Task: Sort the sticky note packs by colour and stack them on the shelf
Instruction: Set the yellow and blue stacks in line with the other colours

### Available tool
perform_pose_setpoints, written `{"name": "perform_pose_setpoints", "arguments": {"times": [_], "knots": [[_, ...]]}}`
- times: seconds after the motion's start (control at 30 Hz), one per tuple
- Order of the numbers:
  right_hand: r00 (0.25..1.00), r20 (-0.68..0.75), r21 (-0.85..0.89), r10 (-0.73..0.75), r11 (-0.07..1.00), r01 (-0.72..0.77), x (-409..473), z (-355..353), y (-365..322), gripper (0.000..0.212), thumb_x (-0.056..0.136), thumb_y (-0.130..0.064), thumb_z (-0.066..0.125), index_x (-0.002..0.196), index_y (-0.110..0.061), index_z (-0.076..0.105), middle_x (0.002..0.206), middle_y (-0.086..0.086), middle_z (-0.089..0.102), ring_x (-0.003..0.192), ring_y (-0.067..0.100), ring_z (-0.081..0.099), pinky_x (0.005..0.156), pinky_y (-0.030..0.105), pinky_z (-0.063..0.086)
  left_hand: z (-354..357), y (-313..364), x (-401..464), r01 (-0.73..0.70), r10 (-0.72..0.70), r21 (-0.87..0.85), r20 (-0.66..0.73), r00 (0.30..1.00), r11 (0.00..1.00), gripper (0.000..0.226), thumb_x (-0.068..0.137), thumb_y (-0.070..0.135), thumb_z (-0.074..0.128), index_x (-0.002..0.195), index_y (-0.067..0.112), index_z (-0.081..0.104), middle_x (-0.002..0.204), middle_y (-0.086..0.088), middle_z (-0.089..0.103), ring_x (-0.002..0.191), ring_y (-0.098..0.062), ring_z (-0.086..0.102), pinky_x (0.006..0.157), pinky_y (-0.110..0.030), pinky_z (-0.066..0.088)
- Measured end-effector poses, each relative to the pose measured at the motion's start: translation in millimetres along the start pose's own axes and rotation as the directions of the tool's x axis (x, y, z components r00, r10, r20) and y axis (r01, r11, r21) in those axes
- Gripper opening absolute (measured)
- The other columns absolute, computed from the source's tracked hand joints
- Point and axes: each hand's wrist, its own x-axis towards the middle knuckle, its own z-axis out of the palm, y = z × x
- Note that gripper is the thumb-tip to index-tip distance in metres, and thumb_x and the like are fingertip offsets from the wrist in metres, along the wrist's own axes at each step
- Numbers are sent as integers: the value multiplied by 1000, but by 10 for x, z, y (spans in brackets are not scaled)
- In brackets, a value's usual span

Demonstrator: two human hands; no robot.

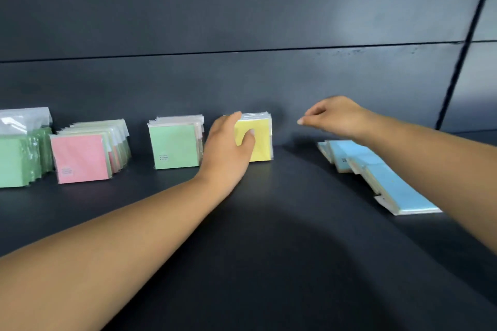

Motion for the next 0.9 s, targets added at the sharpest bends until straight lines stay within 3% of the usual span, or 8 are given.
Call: {"name": "perform_pose_setpoints", "arguments": {"times": [0.07,0.17,0.27,0.33,0.57,0.67,0.8,0.9], "knots": [[999,8,-106,35,994,-34,-143,-213,125,38,91,-36,54,110,-5,66,114,10,63,97,18,53,84,24,39,109,180,-117,-27,29,-33,68,997,999,39,94,24,48,132,15,48,136,1,48,126,-15,42,106,-24,30],[991,-1,-196,133,972,-131,-258,-449,418,50,93,-39,50,106,8,62,94,20,57,85,22,49,84,30,42,340,408,-237,-15,22,-44,171,985,999,30,94,26,48,121,17,57,116,8,58,114,-9,51,86,-11,32],[970,16,-135,243,962,-238,-302,-627,754,43,88,-43,57,78,-1,55,73,14,51,76,26,50,79,33,44,521,640,-252,-12,20,-53,162,987,998,23,94,27,47,106,16,63,95,8,61,93,-7,54,73,-13,33],[963,41,-93,267,960,-263,-255,-668,961,41,87,-44,57,80,-4,55,72,8,49,76,26,50,74,32,44,618,723,-180,18,-15,-28,118,993,999,24,95,30,46,101,15,64,95,5,64,92,-11,56,75,-19,36],[921,219,175,321,916,-361,81,-608,1331,37,87,-48,55,76,-13,52,76,2,53,65,13,45,63,26,40,1022,827,70,370,-390,149,140,910,917,42,96,44,38,76,9,53,93,-8,56,95,-28,52,80,-29,35],[907,302,216,292,906,-363,215,-467,1291,38,90,-48,48,91,-11,56,94,6,59,77,17,51,71,28,38,1180,865,74,433,-480,231,212,851,871,55,94,52,35,111,6,60,124,-10,56,117,-29,50,88,-30,35],[918,331,237,219,922,-305,365,-310,1128,52,94,-47,42,133,-12,45,137,8,48,124,26,46,94,34,36,1345,934,147,453,-529,294,278,801,841,70,93,59,26,137,8,44,144,-11,43,131,-29,41,103,-33,31],[902,366,349,228,865,-360,429,-248,1070,33,93,-43,47,100,-12,55,96,5,55,87,21,55,76,32,42,1406,930,210,520,-547,170,270,793,837,70,92,61,26,139,12,42,145,-8,41,131,-27,40,100,-33,30]]}}
